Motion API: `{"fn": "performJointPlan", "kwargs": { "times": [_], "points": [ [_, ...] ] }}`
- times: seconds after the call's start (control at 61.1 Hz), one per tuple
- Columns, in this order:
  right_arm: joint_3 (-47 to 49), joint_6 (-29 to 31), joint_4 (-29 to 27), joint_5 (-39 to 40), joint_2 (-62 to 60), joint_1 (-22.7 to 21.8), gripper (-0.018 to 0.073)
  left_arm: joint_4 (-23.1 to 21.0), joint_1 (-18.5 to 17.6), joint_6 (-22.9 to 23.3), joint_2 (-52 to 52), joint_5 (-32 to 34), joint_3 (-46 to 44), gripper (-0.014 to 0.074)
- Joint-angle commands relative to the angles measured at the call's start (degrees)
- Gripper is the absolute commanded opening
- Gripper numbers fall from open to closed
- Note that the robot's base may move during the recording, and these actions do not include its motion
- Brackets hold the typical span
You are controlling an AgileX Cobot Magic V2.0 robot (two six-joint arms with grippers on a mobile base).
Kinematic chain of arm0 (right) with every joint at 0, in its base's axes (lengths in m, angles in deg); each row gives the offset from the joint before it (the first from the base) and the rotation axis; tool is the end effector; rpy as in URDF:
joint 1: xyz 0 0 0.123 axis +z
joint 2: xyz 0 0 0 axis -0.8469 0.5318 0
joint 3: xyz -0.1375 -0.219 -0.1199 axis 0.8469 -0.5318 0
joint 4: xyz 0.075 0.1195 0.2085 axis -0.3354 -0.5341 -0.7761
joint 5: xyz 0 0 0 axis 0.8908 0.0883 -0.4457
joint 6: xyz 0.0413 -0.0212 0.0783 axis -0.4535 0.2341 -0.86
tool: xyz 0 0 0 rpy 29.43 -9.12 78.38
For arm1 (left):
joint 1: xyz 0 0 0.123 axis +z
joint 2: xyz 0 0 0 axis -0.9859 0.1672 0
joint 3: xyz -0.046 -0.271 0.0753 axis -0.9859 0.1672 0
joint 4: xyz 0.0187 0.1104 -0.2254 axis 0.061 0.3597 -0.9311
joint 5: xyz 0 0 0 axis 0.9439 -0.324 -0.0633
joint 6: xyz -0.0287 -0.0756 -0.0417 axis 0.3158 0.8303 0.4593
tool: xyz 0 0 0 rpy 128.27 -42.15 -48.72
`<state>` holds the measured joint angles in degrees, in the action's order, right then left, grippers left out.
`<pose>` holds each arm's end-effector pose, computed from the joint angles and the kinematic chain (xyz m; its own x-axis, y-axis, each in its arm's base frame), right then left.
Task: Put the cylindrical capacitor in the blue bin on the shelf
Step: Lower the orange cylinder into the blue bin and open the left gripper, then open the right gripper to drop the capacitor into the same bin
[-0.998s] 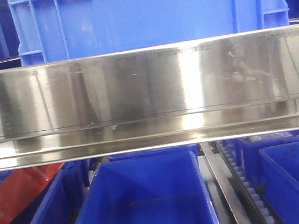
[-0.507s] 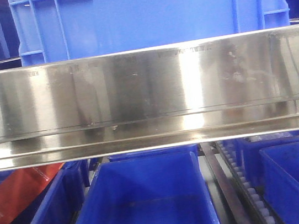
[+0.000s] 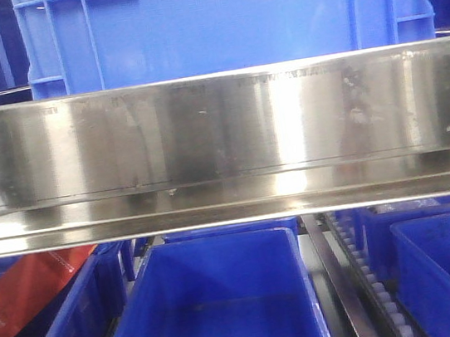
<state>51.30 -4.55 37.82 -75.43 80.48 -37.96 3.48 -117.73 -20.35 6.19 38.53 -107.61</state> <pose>0.1428 0.0577 0.4595 -0.1207 -0.0489 -0.9915 -0.3975 0.9176 0.0032 0.0262 -0.0011 0.3638 -0.2147 0.0145 -0.9766 0.4471 0.8904 -0.0850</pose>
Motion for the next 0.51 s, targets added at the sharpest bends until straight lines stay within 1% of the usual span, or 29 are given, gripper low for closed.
{"fn": "performJointPlan", "kwargs": {
  "times": [0.0,0.196,0.278,0.393,0.491],
  "points": [
    [7.64,0.65,-0.12,-2.02,7.57,1.69,-0.0132,-0.16,0.13,0.5,-0.29,0.81,0.16,-0.0111],
    [26.59,0.65,-0.12,-14.78,24.73,3.46,-0.0132,-0.16,0.13,0.5,-0.29,0.81,0.16,-0.0111],
    [33.2,0.65,-0.12,-18.48,31.81,4.37,-0.0132,-0.16,0.13,0.5,-0.29,0.81,0.16,-0.0111],
    [40.33,0.65,-0.26,-22.39,39.83,5.49,-0.0132,-0.16,0.13,0.5,-0.29,0.81,0.16,-0.0111],
    [44.16,0.65,-0.5,-24.62,45.23,6.55,-0.0132,-0.16,0.13,0.5,-0.29,0.81,0.16,-0.0111]
  ]
}}
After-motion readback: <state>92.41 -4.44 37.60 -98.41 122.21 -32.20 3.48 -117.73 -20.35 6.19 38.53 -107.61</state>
